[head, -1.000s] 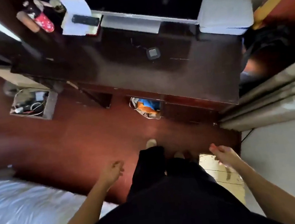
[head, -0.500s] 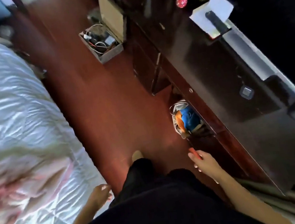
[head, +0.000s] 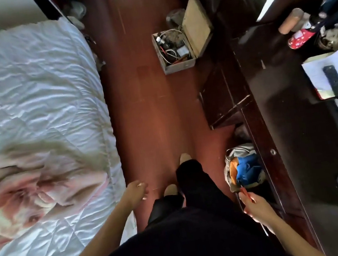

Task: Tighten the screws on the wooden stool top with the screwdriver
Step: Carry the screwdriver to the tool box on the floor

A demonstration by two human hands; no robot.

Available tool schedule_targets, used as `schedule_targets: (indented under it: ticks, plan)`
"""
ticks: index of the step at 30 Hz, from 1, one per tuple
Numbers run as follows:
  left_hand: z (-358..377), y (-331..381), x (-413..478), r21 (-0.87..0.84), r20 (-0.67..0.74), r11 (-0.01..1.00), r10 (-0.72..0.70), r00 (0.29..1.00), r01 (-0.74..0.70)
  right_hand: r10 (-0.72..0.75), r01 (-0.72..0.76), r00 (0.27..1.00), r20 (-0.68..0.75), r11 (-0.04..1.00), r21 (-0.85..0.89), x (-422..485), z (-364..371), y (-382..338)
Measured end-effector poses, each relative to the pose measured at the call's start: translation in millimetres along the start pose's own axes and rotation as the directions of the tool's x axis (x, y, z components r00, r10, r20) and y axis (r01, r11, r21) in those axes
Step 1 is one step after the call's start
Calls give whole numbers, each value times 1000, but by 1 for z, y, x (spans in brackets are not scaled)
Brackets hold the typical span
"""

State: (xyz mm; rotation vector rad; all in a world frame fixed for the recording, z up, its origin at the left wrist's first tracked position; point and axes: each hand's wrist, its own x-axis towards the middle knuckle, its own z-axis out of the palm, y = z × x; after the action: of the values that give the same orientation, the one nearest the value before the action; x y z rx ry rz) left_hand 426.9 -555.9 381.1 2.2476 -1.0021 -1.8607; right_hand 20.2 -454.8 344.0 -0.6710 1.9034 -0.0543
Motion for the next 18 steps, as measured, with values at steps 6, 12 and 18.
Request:
schedule_targets:
  ticks: [6, 12, 18]
  plan:
    - [-23, 49, 31, -60, -56, 994, -96, 994, 92, -31, 34, 996, 80, 999, -34, 68, -16, -72]
    - [-62, 97, 62, -72, -109, 983, -175, 979, 167, -91, 104, 991, 102, 986, -134, 136, -36, -215]
    - [-104, 134, 100, -119, -137, 969, -231, 963, 215, -268, 291, 953, 143, 940, -178, 193, -52, -383]
